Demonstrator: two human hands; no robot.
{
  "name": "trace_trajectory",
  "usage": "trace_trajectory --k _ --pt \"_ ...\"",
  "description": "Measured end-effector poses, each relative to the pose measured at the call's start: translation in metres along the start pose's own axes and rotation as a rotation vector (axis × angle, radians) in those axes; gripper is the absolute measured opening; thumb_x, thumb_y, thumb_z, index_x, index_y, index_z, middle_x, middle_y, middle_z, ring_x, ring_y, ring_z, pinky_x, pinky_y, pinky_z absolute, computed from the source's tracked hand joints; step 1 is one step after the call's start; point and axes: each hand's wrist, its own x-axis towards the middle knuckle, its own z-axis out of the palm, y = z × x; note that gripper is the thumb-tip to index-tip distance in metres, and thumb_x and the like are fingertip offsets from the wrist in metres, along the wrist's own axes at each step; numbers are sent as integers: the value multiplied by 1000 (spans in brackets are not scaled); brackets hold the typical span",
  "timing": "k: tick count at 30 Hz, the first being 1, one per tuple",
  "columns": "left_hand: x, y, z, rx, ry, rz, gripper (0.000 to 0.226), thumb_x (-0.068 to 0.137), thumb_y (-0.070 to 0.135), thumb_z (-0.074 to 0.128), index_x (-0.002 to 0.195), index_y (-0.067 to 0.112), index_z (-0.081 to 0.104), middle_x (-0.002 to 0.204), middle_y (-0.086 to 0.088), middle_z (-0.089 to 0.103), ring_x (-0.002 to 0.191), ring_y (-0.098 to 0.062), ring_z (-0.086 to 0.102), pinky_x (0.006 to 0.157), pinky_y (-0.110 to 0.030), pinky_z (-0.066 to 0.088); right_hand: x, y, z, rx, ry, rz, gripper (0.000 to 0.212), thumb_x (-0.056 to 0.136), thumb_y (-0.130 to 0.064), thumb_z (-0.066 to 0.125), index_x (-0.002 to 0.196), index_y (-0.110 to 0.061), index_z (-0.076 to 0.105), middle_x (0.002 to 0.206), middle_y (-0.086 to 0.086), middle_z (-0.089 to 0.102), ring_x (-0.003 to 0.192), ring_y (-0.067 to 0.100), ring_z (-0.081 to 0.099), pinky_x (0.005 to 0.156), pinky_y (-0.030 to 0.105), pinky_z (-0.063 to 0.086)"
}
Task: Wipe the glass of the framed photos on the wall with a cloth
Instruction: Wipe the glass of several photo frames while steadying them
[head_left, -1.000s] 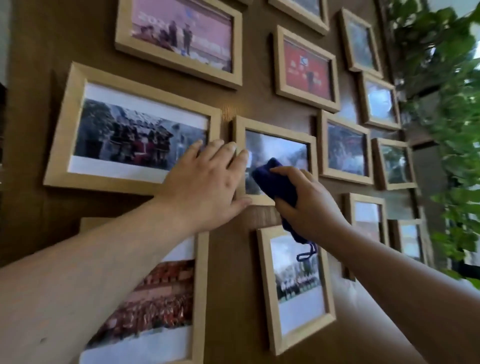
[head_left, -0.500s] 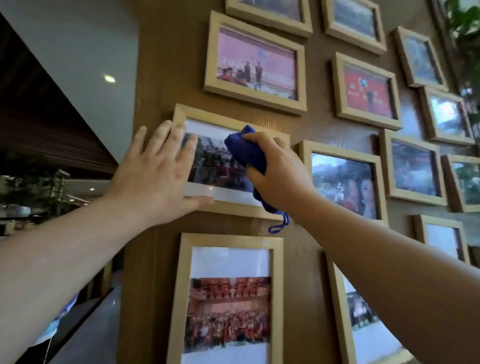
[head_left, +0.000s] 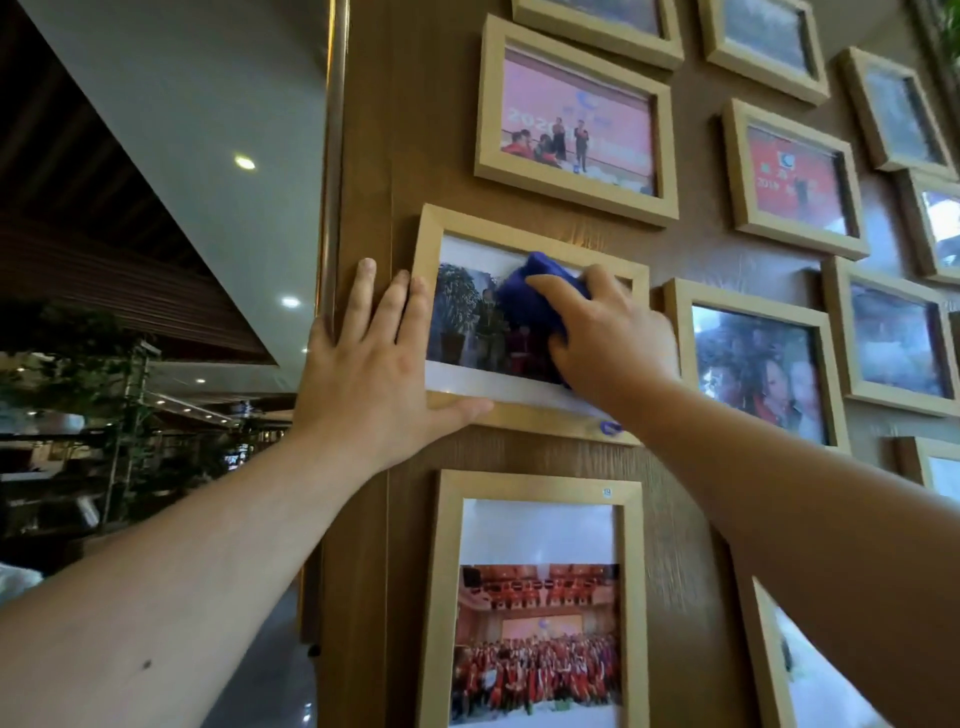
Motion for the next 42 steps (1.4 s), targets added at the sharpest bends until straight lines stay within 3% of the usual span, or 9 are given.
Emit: trace_trajectory --k 6,9,13,17,20,23,32,37,42 --pt "-1 2 0 4 6 -5 117 62 92 21 147 15 -1 159 -8 11 144 -25 -12 109 -63 23 -13 27 -3 -19 -66 269 51 82 -27 54 130 -28 35 112 16 51 80 35 53 57 34 37" --pt "-1 3 -2 12 8 10 119 62 95 18 147 13 2 159 -10 14 145 -27 -9 109 -63 24 -7 -14 -6 40 -70 82 56 83 -32 56 134 -27 34 115 13 52 73 24 51 50 28 38" --pt "-1 2 -4 32 24 12 123 60 96 20 147 11 5 158 -11 18 145 -28 -4 108 -64 26 1 -55 -12 88 -97 -240 55 81 -30 58 133 -22 42 106 16 54 76 32 55 54 40 49" --pt "-1 4 -3 31 23 6 124 60 97 19 147 9 8 156 -13 22 145 -30 0 107 -64 27 -14 -14 -19 10 -153 -248 46 84 -35 47 129 -25 48 102 14 55 75 30 55 53 35 44" --pt "-1 4 -3 25 6 4 125 59 97 17 147 9 7 157 -13 20 145 -29 -3 108 -64 24 -35 25 -20 -17 -155 -60 46 82 -31 56 128 -26 50 102 10 55 76 28 55 55 31 35" --pt "-1 4 -5 27 3 7 126 58 98 16 147 9 6 157 -13 19 145 -29 -4 109 -63 24 -43 28 -16 -14 -169 55 50 82 -30 59 131 -29 46 106 9 53 78 26 53 57 31 36" --pt "-2 4 -4 27 14 25 127 57 97 21 146 7 12 154 -15 27 145 -32 5 105 -65 29 -14 -49 -20 117 -213 -325 48 86 -32 55 132 -29 44 107 13 52 79 27 54 58 38 49" --pt "-2 5 -4 26 -2 9 129 56 99 15 147 8 7 156 -13 22 145 -30 0 108 -65 24 -40 -7 -27 66 -285 -251 47 85 -37 44 131 -32 43 108 10 52 80 23 53 57 32 42" --pt "-3 5 -2 54 -6 10 127 57 98 16 146 8 4 157 -14 18 145 -31 -4 109 -65 20 -64 31 -35 -28 -334 -159 47 84 -30 53 130 -29 46 103 10 53 74 22 51 55 32 39"
